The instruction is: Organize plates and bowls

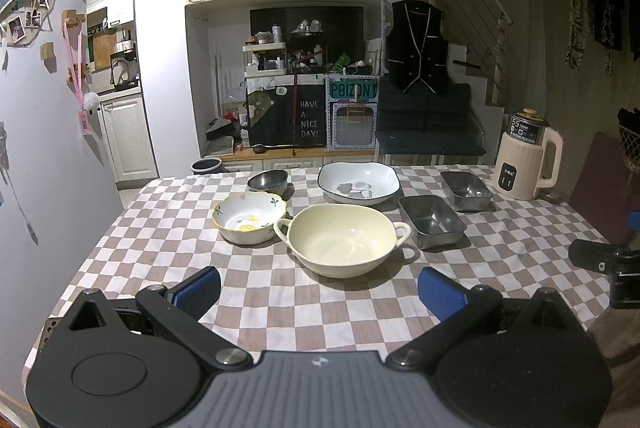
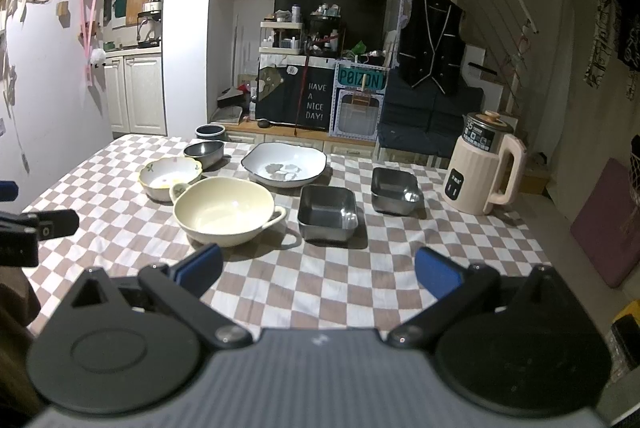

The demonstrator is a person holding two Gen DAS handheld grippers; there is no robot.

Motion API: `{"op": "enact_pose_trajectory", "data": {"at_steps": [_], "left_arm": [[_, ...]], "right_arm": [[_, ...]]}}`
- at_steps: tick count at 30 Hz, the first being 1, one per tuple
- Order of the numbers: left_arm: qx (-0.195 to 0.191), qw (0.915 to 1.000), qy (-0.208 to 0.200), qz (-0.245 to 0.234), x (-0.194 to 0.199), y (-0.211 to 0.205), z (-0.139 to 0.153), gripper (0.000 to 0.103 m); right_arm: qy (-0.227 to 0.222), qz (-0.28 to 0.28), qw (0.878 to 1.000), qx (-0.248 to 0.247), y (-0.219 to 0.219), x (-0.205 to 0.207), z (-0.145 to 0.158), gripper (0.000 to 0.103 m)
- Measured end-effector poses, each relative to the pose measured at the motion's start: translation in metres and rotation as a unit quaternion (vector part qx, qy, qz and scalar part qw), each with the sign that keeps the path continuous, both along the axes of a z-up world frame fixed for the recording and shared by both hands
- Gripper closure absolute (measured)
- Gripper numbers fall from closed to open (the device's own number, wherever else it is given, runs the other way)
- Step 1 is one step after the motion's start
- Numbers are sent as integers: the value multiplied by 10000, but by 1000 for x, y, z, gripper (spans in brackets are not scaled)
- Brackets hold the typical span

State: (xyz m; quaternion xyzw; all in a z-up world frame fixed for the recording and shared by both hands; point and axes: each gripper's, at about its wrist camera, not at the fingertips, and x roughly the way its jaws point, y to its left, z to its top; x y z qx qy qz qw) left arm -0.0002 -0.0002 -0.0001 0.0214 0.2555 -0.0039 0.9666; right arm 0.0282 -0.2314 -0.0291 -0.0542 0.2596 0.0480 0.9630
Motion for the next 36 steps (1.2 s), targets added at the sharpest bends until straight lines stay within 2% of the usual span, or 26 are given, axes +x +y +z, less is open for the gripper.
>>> {"op": "enact_pose_trajectory", "data": {"at_steps": [36], "left_arm": [[-45,10000,14,-12,0,0,0,0]], "right_arm": [[88,18,9999,-76,2,1,-1,0]]}}
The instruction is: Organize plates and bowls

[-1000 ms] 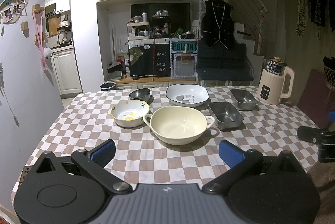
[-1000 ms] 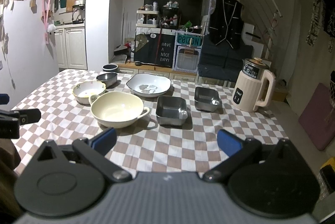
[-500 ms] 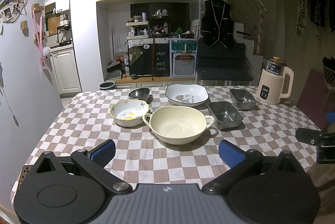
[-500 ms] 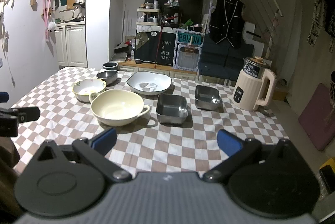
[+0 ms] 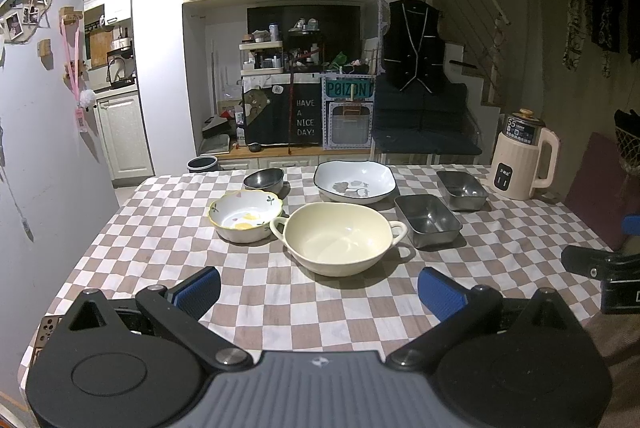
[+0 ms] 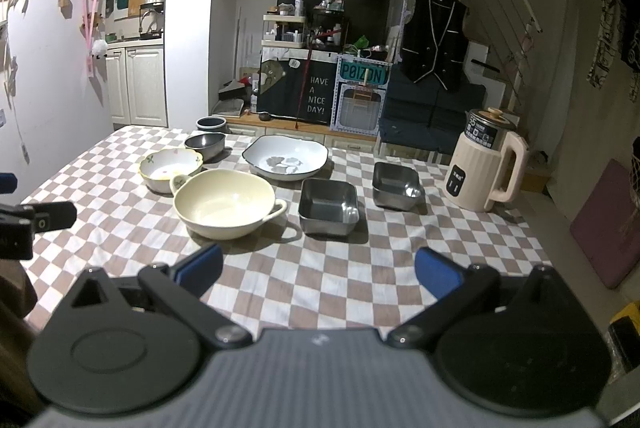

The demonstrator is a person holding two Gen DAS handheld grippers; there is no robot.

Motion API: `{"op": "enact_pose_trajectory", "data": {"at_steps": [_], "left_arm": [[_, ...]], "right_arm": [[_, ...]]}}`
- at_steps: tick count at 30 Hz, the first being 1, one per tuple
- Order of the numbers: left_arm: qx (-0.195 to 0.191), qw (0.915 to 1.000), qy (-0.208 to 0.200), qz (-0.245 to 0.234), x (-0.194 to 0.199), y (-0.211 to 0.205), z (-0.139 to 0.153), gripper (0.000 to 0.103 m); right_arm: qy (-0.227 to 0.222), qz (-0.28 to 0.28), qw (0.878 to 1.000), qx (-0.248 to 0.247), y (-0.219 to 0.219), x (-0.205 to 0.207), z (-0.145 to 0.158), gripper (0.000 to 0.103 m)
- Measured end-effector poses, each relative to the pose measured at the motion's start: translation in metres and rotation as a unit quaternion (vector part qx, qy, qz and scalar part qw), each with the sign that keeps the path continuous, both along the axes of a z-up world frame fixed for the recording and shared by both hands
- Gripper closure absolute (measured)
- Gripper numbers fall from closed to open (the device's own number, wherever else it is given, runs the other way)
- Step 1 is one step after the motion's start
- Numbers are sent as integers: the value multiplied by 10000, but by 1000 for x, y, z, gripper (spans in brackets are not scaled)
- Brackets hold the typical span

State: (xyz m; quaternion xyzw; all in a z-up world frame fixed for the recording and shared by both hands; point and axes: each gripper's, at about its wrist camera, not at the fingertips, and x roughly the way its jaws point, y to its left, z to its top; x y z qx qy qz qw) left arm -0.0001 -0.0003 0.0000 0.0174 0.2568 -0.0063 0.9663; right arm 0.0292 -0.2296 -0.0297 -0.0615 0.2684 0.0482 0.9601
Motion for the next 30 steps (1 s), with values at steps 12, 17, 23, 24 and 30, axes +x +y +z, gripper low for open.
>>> {"op": "enact_pose_trajectory", "data": {"at_steps": [12,17,23,24,30], "left_arm": [[-2,10000,5,5,0,0,0,0],[-5,10000,4,7,0,0,0,0],[-7,10000,1,24,0,0,0,0],[-12,10000,0,35,0,0,0,0],[46,10000,-58,-6,4,-10,3,0]], "right_arm": [[8,3,10000,-9,0,0,0,0],[9,3,10000,-11,0,0,-1,0],[15,-15,10000,6,0,0,-1,0],[18,-14,10000,18,0,0,-2,0],[3,-18,10000,74,-1,-1,-2,0]]}}
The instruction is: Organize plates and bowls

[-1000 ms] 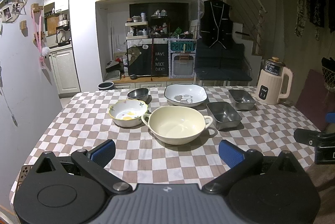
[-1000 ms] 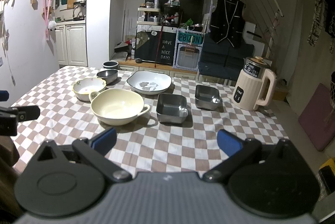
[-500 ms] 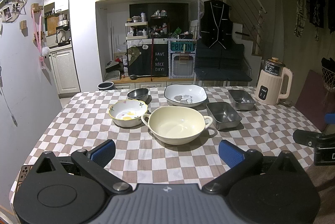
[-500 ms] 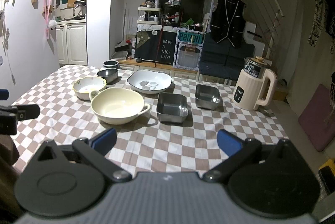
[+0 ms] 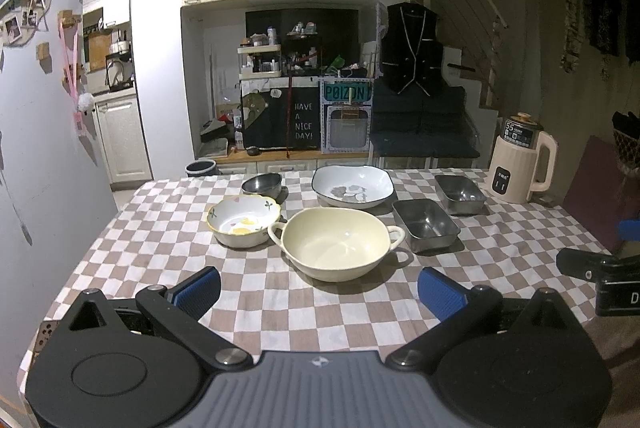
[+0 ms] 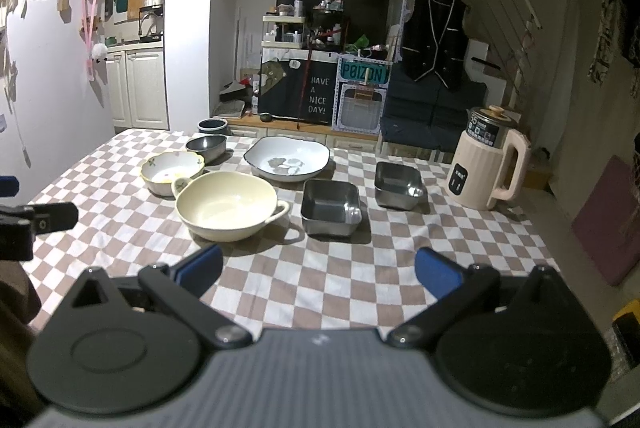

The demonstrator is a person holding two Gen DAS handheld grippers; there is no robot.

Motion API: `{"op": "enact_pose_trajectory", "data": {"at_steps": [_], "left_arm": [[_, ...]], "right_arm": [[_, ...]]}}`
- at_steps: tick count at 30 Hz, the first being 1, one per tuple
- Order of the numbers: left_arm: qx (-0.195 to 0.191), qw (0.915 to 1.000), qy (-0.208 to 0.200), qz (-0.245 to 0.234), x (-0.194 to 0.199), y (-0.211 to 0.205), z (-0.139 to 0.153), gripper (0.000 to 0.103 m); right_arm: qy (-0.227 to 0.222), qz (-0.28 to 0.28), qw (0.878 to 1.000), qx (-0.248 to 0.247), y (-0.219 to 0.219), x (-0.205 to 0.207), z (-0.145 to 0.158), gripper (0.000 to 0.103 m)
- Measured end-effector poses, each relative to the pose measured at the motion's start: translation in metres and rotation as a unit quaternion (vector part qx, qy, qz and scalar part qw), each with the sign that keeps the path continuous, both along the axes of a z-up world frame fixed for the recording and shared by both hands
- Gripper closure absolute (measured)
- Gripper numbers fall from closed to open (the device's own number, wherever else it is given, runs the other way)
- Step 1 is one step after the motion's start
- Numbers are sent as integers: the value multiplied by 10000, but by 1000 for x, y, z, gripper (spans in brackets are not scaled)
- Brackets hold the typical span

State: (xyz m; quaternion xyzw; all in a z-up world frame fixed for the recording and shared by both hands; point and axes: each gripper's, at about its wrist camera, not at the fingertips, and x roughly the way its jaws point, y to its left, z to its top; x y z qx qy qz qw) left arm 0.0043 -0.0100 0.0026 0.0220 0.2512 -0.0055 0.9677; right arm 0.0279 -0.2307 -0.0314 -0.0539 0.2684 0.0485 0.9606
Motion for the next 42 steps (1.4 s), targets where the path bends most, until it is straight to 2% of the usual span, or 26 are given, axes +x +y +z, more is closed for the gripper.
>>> {"op": "enact_pose_trajectory", "data": {"at_steps": [4,10,18,23,27,30,36,42], "left_arm": [[-36,10000,-79,13,-2,-5,6,0],[29,9997,-253,-45,7,-1,19,0],[-143,9992,-375,-4,33,15,33,0],[-264,9985,-487,-27,58,18,44,0],[-33,9980,-630,49,83,15,49,0],[-15,9977,-666,86,103,14,50,0],[-55,9976,-686,39,141,10,49,0],[-45,9968,-748,266,179,11,41,0]], "right_arm": [[-64,-71,9999,37,-2,3,3,0],[-392,-79,9992,-27,2,8,11,0],[-701,-54,9975,-43,3,30,30,0],[-737,-42,9972,113,3,50,43,0],[-847,-107,9963,43,5,69,48,0],[-914,-177,9957,-3,5,85,49,0],[-891,-316,9955,16,2,120,42,0],[-917,-419,9949,2,2,152,33,0]]}}
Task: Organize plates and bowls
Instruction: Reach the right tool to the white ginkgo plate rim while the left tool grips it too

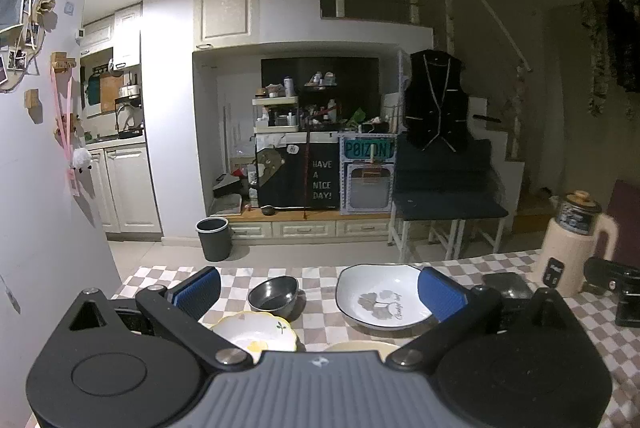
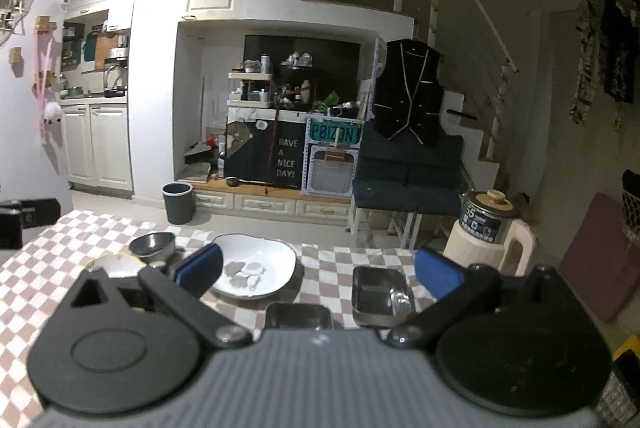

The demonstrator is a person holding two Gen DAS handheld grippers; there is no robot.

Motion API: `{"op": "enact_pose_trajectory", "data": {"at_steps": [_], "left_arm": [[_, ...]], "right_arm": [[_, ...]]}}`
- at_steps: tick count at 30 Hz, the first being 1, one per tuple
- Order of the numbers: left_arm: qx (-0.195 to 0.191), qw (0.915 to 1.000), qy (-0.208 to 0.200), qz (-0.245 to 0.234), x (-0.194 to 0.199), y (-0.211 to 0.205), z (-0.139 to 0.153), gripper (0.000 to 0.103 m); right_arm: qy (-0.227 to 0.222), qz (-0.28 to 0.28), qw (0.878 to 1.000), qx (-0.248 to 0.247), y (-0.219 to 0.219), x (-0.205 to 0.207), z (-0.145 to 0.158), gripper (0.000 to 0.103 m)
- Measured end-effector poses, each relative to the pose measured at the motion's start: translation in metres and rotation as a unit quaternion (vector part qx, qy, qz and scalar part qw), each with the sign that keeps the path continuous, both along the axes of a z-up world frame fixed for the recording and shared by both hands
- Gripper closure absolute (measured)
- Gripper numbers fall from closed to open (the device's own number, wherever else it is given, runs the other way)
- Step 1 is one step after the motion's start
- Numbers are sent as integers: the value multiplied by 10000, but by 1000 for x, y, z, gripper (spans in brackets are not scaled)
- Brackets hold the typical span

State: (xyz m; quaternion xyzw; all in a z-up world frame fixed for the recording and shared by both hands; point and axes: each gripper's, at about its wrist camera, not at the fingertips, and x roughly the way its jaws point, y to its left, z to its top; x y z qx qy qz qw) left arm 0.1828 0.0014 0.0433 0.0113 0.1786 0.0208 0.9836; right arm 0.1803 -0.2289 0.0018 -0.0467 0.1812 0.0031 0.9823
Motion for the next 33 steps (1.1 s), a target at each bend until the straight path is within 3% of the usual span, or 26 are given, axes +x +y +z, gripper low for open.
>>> {"op": "enact_pose_trajectory", "data": {"at_steps": [8,16,28,33], "left_arm": [[52,10000,56,55,55,2,-16,0],[90,9991,410,106,110,3,-47,0],[-329,9962,812,7,186,6,-92,0],[-1,9953,966,-113,212,-3,-116,0]], "right_arm": [[280,21,9994,215,-1,57,-20,0],[533,-211,9957,729,-7,121,-43,0],[749,104,9918,1034,-1,192,-86,0],[917,56,9880,1244,-2,218,-106,0]]}}
